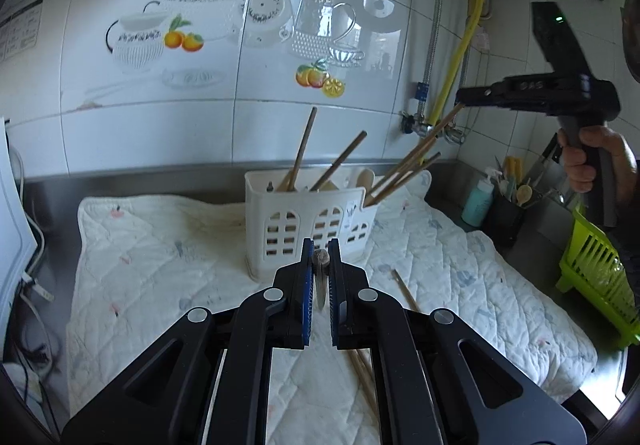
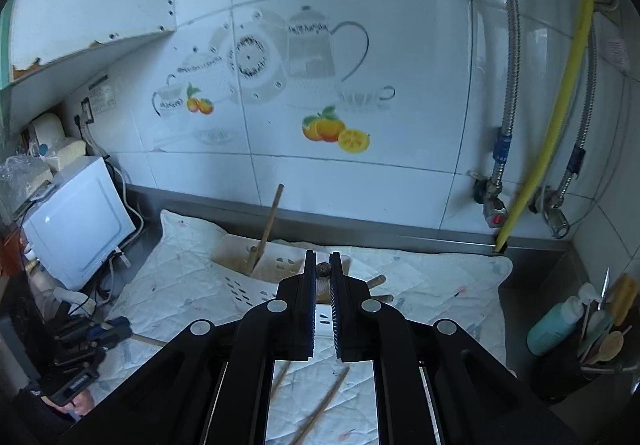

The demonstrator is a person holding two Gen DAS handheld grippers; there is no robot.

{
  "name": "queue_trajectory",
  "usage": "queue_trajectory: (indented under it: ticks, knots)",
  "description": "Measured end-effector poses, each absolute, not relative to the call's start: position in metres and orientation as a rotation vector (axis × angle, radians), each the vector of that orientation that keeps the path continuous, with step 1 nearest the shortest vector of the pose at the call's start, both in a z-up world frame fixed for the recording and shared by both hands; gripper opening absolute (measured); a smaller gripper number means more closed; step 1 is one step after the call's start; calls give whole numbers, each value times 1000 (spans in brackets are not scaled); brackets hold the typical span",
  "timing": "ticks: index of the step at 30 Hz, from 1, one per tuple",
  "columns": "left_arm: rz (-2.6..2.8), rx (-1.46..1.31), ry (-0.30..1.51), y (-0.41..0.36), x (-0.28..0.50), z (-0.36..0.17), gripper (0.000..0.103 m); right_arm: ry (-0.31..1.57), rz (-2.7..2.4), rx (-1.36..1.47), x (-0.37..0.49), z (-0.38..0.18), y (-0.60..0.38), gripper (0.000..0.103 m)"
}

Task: Organize utensils
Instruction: 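Release the chopstick into the holder with the right gripper while the left gripper lowers its chopstick in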

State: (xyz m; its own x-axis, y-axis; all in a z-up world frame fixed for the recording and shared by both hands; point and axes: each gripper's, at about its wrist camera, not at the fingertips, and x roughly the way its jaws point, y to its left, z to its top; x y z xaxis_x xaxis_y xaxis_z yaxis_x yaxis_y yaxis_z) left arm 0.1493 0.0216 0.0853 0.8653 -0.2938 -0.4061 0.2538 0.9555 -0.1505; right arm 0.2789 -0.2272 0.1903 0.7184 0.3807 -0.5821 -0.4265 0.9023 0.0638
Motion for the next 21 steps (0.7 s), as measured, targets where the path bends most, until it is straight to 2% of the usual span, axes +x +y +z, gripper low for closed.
queue_trajectory:
  ticks: [8,13,17,18,21]
  knots:
    - [-293,-74,404,25,165,113,5,698,444,-73,321,165,-214,8]
    - [-280,-51,353,31,171,142,5,645,432,-65,312,167,-220,22]
    - [-271,-35,310,33,178,165,5,598,441,-54,293,173,-227,23]
    - [-276,-37,310,33,179,168,0,592,447,-49,288,174,-228,23]
    - [-274,-44,323,36,178,168,0,561,462,-76,267,177,-228,25]
